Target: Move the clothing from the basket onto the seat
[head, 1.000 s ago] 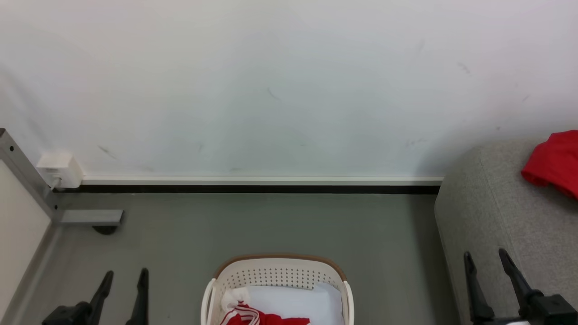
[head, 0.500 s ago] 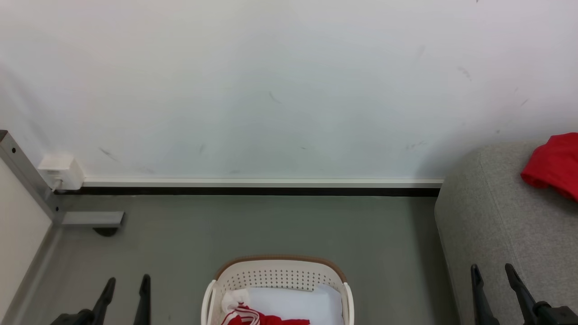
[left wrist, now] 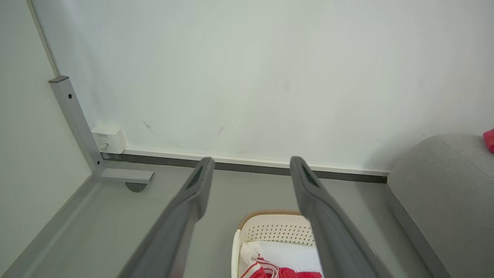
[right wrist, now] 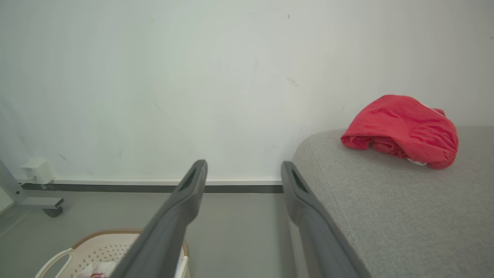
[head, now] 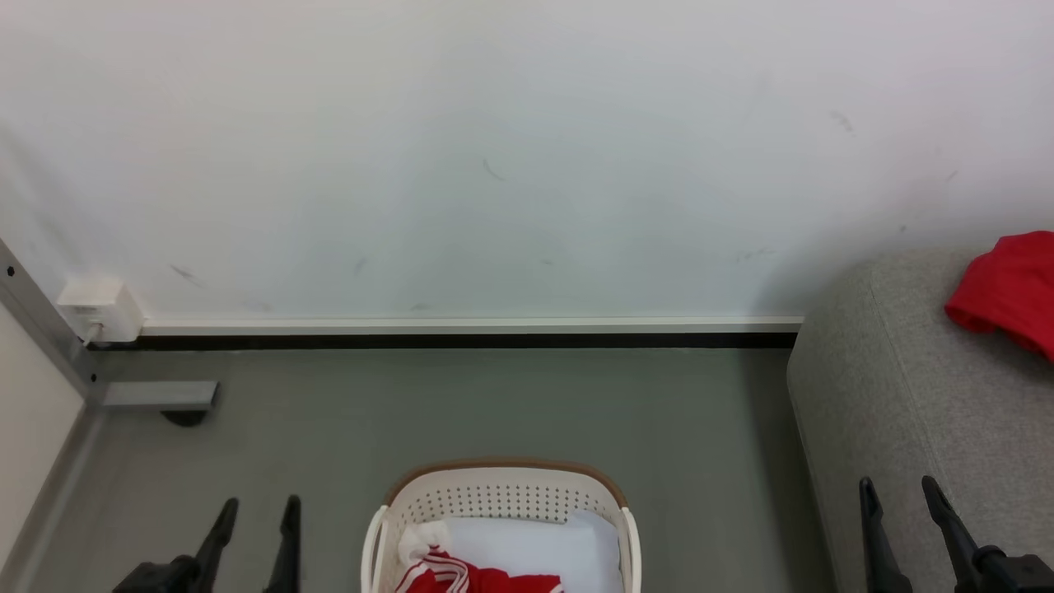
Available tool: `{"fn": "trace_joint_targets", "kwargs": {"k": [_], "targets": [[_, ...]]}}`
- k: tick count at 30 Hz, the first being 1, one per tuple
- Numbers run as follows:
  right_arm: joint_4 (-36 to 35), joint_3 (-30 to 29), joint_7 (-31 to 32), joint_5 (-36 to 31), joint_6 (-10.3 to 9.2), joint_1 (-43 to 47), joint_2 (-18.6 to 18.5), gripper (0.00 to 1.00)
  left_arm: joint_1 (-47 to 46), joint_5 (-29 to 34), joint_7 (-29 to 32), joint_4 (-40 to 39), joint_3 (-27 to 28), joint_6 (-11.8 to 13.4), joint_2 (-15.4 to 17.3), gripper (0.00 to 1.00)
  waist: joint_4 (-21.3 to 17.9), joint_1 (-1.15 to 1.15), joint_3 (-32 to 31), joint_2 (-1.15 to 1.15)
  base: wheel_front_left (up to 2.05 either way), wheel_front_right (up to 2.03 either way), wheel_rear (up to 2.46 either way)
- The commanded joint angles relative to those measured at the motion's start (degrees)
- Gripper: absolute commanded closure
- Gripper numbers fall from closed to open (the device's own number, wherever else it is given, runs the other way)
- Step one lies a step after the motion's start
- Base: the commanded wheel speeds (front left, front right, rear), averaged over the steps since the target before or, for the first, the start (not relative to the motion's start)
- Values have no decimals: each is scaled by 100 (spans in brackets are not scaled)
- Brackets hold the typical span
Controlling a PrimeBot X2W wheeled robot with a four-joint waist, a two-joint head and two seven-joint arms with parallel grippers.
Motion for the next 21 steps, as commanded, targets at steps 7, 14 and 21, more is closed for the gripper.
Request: {"fn": "trace_joint_targets", "kwargs": {"k": [7,14,21], "targets": [[-79,-60,-20,-2,-12,-194,-5,0,-544,190,318,82,-706,-146,-150,0,-123,0,199,0,0,0,0],[-211,-49,-18,-68,-12,-493,-6,0,-1225,209,1183,475,-1659,-228,-328,0,-389,0,688,0,0,0,0],[-418,-38,-10,-117,-12,-852,-7,0,-1871,46,1807,1208,-2517,-239,-427,0,-810,0,1417,0,0,0,0]]}}
